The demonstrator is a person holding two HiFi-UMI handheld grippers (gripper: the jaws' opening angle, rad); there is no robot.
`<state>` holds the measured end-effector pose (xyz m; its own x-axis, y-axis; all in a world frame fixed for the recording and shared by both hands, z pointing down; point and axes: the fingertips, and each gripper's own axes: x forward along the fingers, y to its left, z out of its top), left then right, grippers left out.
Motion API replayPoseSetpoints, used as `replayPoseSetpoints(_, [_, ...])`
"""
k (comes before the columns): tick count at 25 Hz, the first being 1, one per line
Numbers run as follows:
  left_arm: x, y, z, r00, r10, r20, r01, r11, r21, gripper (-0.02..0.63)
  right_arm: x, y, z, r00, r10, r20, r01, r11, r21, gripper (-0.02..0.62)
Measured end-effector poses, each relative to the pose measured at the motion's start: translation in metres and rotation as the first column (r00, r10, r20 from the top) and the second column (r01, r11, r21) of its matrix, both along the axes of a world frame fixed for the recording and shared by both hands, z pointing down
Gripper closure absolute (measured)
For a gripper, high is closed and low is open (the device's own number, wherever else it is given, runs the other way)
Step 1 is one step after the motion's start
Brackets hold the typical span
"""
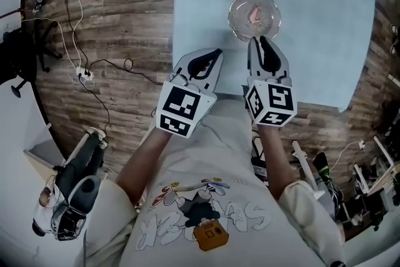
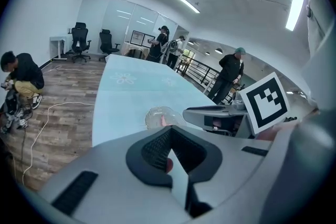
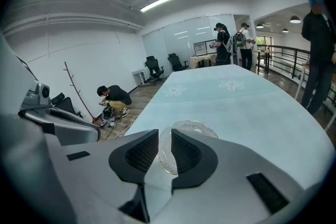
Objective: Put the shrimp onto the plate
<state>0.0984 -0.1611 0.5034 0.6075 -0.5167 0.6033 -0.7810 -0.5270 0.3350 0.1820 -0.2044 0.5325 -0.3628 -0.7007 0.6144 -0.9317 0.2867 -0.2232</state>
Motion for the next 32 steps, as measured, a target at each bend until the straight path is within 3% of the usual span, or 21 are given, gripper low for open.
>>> replayPoseSetpoints(7, [-0.016,0.021,-0.027,0.997,0.076,-0.026,-0.075,0.995,0.061,0.598,-0.017,0.03,-0.035,0.997,0.053,-0.049,-0.049,0.997,0.065,0.529])
replayPoseSetpoints(16, [-0.055,0.052,-0.072,0.991,0.103,-0.085,-0.092,0.987,0.131,0.598,-0.049,0.084,-0.093,0.989,0.136,-0.06,-0.123,0.975,0.186,0.568])
replayPoseSetpoints(22, [-0.085,0.085,-0.109,0.982,0.129,-0.135,-0.104,0.978,0.182,0.598,-0.089,0.113,-0.139,0.986,0.158,0.059,-0.167,0.966,0.199,0.568])
replayPoseSetpoints(26, [-0.102,0.115,-0.117,0.975,0.162,-0.155,-0.13,0.972,0.195,0.598,-0.118,0.14,-0.177,0.986,0.151,0.067,-0.164,0.942,0.293,0.568])
replayPoseSetpoints(32, [-0.121,0.136,-0.129,0.966,0.187,-0.177,-0.142,0.96,0.24,0.598,-0.141,0.183,-0.186,0.975,0.214,0.053,-0.22,0.917,0.332,0.571])
